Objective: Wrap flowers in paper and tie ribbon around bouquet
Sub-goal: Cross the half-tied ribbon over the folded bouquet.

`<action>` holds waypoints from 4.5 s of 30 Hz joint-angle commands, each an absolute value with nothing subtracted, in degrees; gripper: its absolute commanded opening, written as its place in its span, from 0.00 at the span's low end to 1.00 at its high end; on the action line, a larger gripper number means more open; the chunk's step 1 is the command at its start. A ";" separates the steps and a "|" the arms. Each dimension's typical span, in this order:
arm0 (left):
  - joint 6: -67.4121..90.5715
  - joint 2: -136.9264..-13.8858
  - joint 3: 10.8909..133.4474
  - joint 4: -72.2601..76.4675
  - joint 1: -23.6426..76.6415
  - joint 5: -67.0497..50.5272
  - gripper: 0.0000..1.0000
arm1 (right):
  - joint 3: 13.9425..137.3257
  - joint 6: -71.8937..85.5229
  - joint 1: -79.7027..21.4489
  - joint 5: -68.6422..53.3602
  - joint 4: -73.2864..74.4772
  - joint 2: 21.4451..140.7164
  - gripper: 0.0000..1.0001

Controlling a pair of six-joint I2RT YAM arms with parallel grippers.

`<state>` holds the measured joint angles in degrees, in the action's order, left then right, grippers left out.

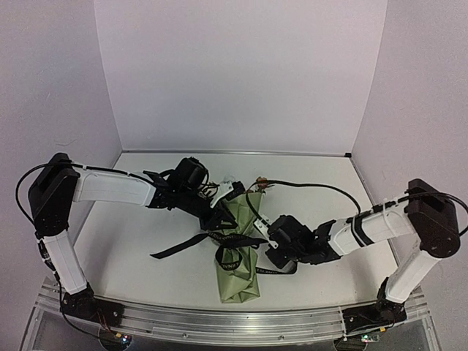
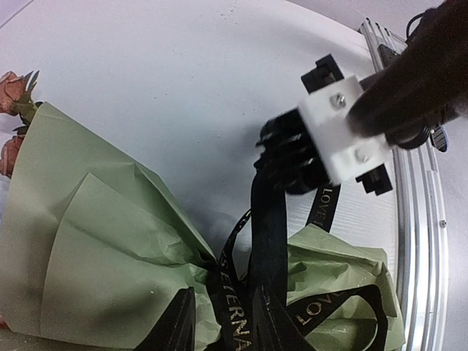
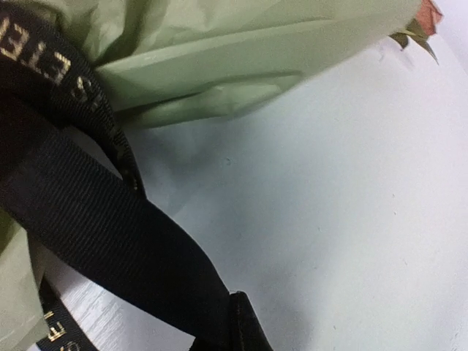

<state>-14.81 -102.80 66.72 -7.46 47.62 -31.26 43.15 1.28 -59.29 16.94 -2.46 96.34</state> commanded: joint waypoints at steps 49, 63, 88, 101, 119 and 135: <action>-21.02 -107.46 75.30 -11.83 49.43 -32.68 0.00 | 46.62 30.21 -59.03 -5.70 3.16 85.95 0.00; -17.34 -103.68 71.39 -7.84 48.08 -35.92 0.00 | 49.17 40.19 -54.07 -18.79 -10.38 93.47 0.00; -16.59 -101.44 69.55 -7.86 47.12 -39.29 0.00 | 52.74 53.33 -46.77 -28.28 -18.63 104.32 0.00; -16.68 -104.69 72.04 -11.57 47.11 -42.84 0.00 | 59.04 55.19 -45.37 -34.01 -18.52 108.01 0.00; -19.14 -108.10 77.00 -17.09 47.11 -44.82 0.03 | 59.04 58.20 -44.18 -41.66 -29.58 112.44 0.00; -14.14 -108.54 75.89 -13.13 47.19 -41.91 0.28 | 56.68 59.94 -43.21 -37.73 -38.53 114.69 0.01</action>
